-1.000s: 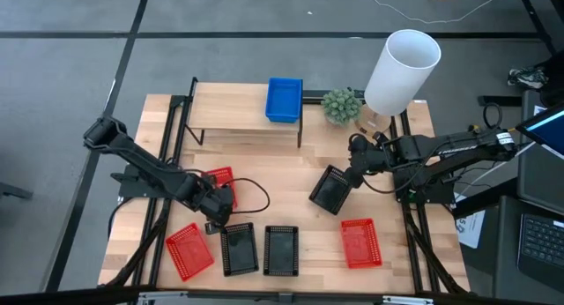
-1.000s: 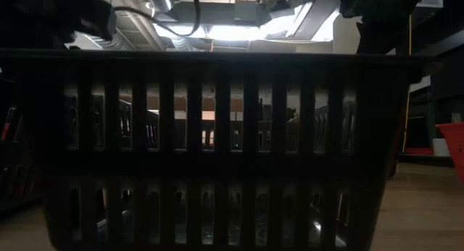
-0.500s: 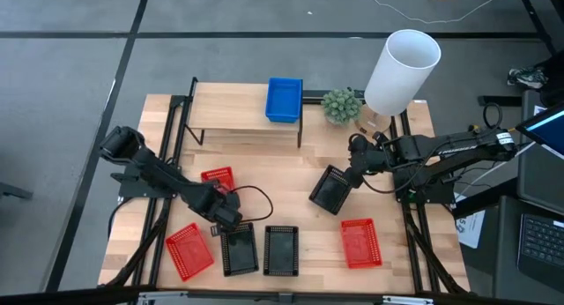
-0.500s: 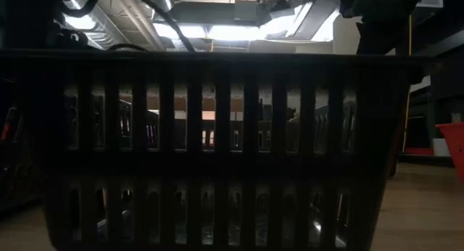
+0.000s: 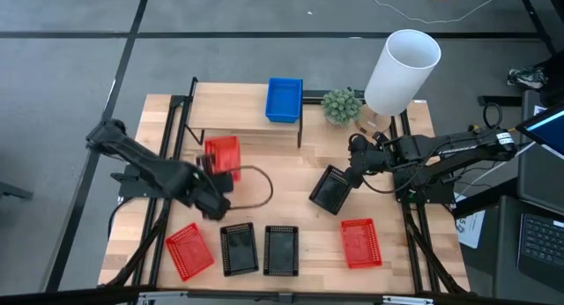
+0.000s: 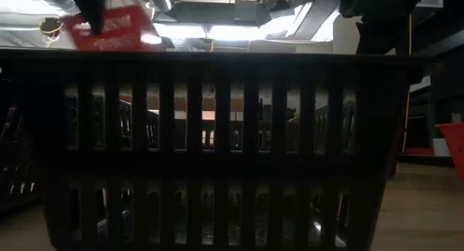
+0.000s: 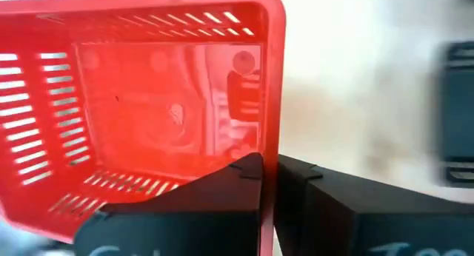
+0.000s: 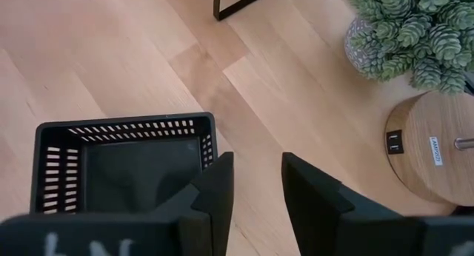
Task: Stack baskets on shelf by color
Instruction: Put the top left red bin on the shelf
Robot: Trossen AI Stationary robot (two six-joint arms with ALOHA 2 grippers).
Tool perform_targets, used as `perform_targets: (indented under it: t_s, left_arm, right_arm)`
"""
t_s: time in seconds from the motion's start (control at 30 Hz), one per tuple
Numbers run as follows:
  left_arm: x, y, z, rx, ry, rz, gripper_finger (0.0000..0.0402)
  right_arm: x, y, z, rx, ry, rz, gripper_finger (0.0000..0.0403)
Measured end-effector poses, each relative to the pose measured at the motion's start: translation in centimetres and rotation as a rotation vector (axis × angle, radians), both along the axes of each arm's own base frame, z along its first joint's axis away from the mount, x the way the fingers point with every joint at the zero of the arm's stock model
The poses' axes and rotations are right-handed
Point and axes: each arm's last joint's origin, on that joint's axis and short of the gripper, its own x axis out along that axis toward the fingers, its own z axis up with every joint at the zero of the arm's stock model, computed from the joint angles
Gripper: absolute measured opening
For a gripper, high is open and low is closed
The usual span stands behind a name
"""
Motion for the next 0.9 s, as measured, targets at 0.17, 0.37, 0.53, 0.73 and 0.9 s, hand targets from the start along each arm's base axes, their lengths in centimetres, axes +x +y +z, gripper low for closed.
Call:
perform_targets:
  t_s: [0.17,0.37,0.53,0.73,0.9]
  left_arm:
    - [-1.6,5.0,3.2,0.096,0.059,0.02,0.0001]
    - [-2.6,12.2,4.4,0.077,0.146,0.01,0.0]
    - [-4.1,17.1,4.5,-0.036,0.194,-0.014,0.0]
    - [-4.6,21.6,4.0,-0.069,0.175,-0.009,0.0]
    - [-4.9,24.0,2.8,-0.14,0.224,0.008,0.0]
  right_arm:
    - [0.0,0.0,0.0,0.0,-0.003,0.0,0.0115]
    - [0.1,0.0,0.0,0.001,-0.008,0.0,0.0115]
    - [0.1,0.0,0.0,0.001,-0.007,0.001,0.0115]
    - [0.1,0.0,0.0,-0.005,-0.009,-0.001,0.0115]
    - [0.1,0.0,0.0,-0.005,-0.008,-0.001,0.0115]
